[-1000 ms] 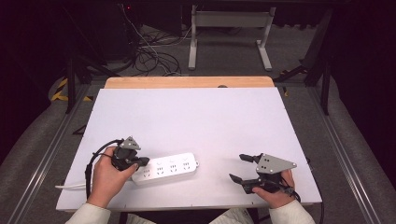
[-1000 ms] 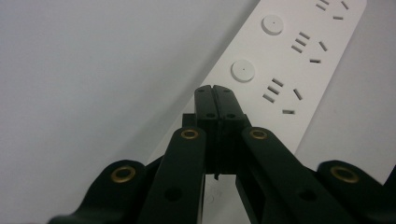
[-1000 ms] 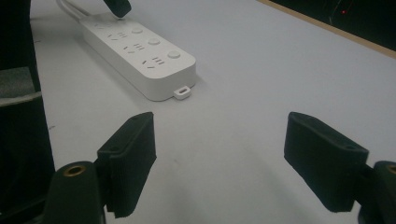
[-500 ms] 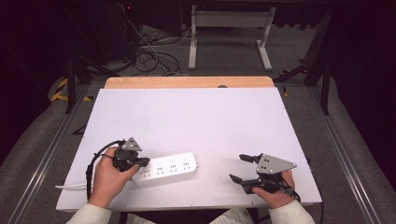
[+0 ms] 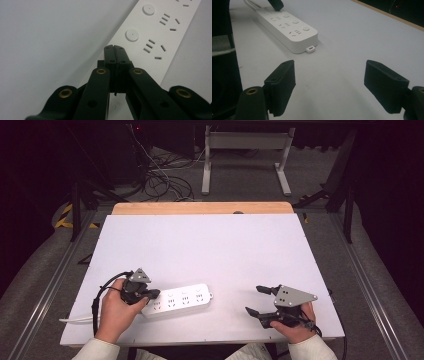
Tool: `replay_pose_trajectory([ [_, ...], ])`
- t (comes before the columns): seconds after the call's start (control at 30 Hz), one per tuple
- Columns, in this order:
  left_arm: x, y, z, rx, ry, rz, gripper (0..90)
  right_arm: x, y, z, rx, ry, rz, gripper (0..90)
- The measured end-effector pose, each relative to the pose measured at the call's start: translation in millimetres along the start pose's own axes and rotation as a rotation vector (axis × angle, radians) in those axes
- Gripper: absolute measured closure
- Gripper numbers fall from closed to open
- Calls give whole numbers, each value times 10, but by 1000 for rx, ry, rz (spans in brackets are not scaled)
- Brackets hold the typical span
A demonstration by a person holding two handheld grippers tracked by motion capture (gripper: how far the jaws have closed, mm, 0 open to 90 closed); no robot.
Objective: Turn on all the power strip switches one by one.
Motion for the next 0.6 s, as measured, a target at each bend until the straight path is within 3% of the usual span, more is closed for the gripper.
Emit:
replay_pose_trajectory([
  [0.2,-10,2,4,4,19,13,900,7,1,2,0,0,-2,256],
  [0.6,-3,-9,16,-3,5,-10,900,14,-2,9,2,1,0,257],
])
Point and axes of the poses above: each handheld gripper's, and its own axes: z roughly forward along the jaws, y roughly out of its top, x roughly to its left, the point moved 3 cm from there along z, roughly forward along the jaws, and after that the axes turned 14 degrees about x, right-handed, at the moved point
